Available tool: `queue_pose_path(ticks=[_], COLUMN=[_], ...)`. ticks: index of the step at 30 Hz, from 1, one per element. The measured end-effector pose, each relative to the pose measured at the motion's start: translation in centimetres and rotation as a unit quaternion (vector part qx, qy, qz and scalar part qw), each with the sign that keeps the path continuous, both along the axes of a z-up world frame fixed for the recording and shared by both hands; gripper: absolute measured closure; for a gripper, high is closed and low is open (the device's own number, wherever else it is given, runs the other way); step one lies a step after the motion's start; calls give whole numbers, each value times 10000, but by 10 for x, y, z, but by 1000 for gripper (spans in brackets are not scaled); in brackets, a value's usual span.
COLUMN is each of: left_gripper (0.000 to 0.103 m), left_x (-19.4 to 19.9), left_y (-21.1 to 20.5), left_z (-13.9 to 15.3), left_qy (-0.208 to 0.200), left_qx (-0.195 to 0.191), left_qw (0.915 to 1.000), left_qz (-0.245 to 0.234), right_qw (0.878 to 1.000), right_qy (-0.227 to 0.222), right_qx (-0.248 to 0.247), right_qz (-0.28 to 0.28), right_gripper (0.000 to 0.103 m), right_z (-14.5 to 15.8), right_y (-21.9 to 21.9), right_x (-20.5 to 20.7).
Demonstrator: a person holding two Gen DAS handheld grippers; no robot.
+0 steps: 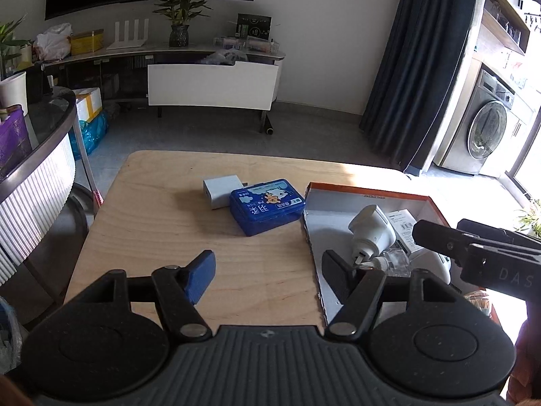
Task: Organize rigid objects
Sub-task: 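Move both open tools back toward the small white charger and blue tin, then grasp the small white charger with the left tool while the right tool grasps the blue tin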
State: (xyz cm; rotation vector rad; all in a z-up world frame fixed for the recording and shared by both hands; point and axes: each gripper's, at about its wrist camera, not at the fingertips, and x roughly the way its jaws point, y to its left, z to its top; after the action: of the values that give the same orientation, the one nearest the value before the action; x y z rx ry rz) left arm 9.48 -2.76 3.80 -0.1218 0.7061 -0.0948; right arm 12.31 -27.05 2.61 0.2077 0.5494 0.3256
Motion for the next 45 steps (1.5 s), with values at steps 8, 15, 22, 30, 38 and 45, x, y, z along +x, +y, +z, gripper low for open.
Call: queue_pose_path(ticks=[8, 15, 22, 30, 38, 45], left_gripper=[31, 31, 29, 27, 26, 26], left_x=[7, 25, 51, 111, 173, 175], left_y=[16, 34, 45, 44, 26, 10], left_z=[-1, -10, -20, -30, -45, -69], left_qy=[-14, 35, 139, 165, 113, 41], left_qx=[-35, -10, 31, 346, 1040, 2074], left_qw=[9998, 9996, 9994, 9991, 9943, 9743], left_qz=[179, 282, 320, 201, -189, -881], right_qw=[9998, 9995, 9992, 9988, 9990, 9991], right_qy=[23, 82, 171, 199, 295, 311], right_qx=[-77, -139, -158, -188, -92, 72], right_qz=[188, 270, 325, 399, 320, 273], right_gripper=[13, 13, 13, 13, 13, 13], right_z=[1, -3, -10, -17, -25, -30], right_y=[20, 28, 34, 36, 27, 18], right_x=[8, 16, 27, 37, 49, 56])
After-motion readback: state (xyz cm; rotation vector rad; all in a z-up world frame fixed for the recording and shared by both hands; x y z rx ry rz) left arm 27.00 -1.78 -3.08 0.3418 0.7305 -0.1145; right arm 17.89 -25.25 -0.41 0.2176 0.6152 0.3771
